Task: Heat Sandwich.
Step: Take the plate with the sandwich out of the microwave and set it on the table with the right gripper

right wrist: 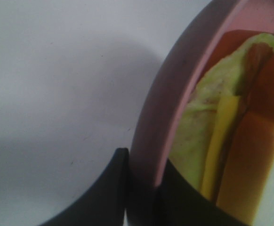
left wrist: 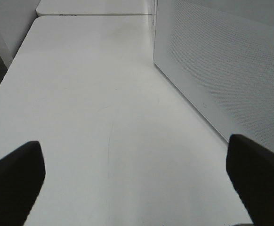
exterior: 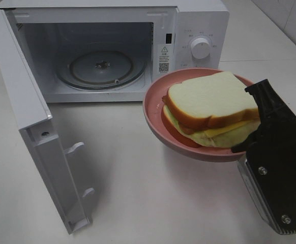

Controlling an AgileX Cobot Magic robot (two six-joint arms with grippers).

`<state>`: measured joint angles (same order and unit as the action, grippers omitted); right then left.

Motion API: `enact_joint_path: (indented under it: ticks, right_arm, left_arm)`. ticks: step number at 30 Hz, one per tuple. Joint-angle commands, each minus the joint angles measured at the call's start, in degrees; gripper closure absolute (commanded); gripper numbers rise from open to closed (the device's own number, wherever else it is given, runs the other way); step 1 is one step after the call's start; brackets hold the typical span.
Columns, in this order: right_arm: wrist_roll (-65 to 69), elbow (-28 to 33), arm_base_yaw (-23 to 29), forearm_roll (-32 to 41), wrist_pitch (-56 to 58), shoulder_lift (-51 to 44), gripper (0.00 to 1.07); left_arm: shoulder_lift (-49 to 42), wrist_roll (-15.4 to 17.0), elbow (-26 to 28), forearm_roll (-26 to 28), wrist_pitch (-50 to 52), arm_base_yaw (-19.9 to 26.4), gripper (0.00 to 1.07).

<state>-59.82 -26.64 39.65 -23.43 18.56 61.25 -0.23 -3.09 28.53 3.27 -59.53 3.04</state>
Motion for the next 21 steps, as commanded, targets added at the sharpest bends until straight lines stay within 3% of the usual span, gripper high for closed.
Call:
enact_joint_path:
  ticks: [1,10,17,21]
  right_arm:
    - [2.52,0.11,-0.23,-0.29,1.32,-1.26,1.06]
    - [9.8,0.11,-0.23,-3.38,3.67,-1.26,1.06]
    - [27.56,0.11,-0.23,-16.5,6.13,-1.26,1.05]
    - [34.89,0.11,-0.23,-20.57,9.51,-1.26,1.05]
  left_arm:
    - [-1.2,0.34,-0.23,-0.23,0.52,0.06,0.06]
    - [-1.2,0.34,-0.23,-0.23,0.52,0.06,0.06]
    - [-1.2,0.34,-0.23,-0.23,0.52,0.06,0.06]
    - [-1.2,0.34,-0.23,-0.23,0.52,0.06,0.06]
